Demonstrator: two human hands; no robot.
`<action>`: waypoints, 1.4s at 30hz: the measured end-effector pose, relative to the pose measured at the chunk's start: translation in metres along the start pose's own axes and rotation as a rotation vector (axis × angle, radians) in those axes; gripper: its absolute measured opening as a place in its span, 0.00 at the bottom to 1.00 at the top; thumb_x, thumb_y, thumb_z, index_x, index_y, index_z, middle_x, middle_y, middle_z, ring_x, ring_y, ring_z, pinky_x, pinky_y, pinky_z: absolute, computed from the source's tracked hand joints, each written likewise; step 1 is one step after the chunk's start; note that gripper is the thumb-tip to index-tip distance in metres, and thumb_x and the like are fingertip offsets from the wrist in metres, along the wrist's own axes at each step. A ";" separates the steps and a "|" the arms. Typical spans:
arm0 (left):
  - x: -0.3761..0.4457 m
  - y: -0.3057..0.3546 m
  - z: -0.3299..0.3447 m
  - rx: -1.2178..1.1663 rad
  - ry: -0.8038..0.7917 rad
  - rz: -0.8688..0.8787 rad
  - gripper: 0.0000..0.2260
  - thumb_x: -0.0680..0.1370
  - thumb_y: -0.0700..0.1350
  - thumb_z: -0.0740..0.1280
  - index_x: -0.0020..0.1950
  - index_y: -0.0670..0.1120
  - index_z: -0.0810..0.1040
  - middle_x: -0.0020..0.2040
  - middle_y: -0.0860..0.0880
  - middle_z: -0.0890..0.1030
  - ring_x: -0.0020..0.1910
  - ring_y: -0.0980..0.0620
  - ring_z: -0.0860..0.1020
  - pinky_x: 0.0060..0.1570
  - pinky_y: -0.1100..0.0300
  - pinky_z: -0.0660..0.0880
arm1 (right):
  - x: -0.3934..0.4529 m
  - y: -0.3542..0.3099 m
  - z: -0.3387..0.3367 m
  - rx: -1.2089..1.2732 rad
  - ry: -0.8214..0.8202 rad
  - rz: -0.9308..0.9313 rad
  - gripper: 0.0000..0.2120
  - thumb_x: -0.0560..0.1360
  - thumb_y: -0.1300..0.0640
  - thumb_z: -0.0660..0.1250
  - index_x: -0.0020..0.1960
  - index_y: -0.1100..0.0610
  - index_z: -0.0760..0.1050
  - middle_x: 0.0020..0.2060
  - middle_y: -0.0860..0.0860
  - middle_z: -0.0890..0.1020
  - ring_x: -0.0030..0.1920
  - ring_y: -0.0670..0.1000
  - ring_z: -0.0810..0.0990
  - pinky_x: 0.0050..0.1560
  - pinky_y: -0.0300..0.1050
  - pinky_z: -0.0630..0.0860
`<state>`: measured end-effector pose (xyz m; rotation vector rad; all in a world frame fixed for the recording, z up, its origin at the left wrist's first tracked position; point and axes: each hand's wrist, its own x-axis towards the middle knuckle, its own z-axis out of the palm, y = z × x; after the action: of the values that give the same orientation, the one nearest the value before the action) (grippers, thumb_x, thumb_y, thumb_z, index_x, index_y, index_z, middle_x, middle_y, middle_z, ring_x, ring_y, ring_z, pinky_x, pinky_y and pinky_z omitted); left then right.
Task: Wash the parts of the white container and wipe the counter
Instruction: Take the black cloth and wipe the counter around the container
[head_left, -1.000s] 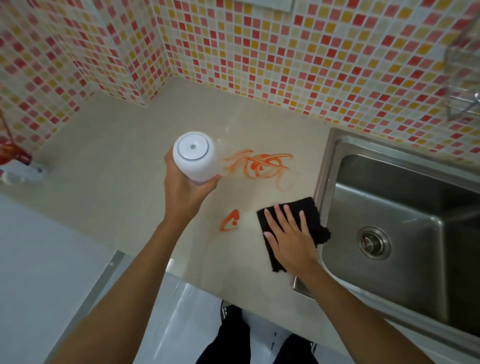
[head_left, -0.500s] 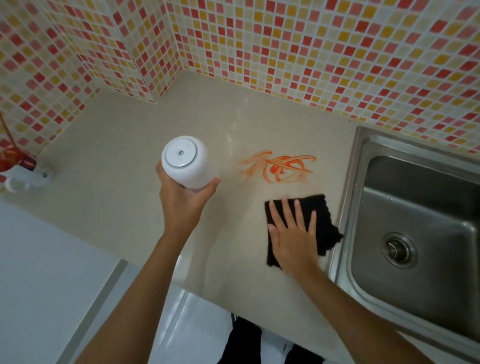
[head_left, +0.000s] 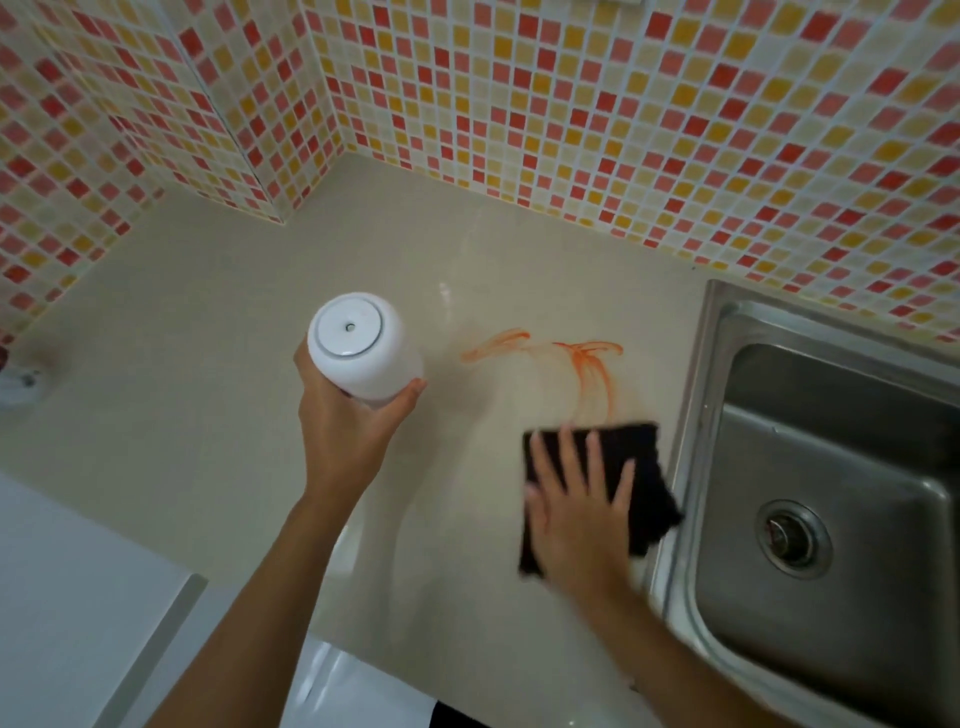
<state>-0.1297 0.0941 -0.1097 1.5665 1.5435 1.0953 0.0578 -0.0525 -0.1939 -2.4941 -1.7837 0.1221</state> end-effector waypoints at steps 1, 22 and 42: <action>0.000 0.002 0.004 0.004 -0.009 0.005 0.43 0.65 0.48 0.81 0.72 0.48 0.59 0.64 0.55 0.73 0.58 0.61 0.74 0.58 0.59 0.75 | -0.026 -0.014 0.002 0.007 -0.014 -0.048 0.27 0.80 0.42 0.50 0.78 0.45 0.54 0.78 0.51 0.57 0.76 0.58 0.56 0.71 0.69 0.51; 0.085 -0.010 0.014 -0.039 -0.091 0.039 0.44 0.65 0.49 0.80 0.73 0.49 0.57 0.68 0.52 0.72 0.63 0.56 0.73 0.60 0.63 0.72 | 0.046 -0.108 0.016 0.062 -0.029 -0.158 0.30 0.80 0.39 0.49 0.78 0.54 0.56 0.77 0.51 0.60 0.77 0.57 0.56 0.72 0.70 0.45; 0.088 0.001 0.069 -0.148 -0.230 0.046 0.44 0.65 0.50 0.81 0.73 0.52 0.58 0.65 0.57 0.72 0.62 0.59 0.74 0.62 0.57 0.75 | 0.191 0.015 -0.001 0.004 -0.052 0.203 0.30 0.81 0.39 0.44 0.79 0.50 0.50 0.78 0.48 0.54 0.78 0.54 0.50 0.73 0.67 0.41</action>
<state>-0.0713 0.1883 -0.1283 1.5731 1.2519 0.9914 0.1336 0.1231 -0.1984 -2.6872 -1.5414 0.2028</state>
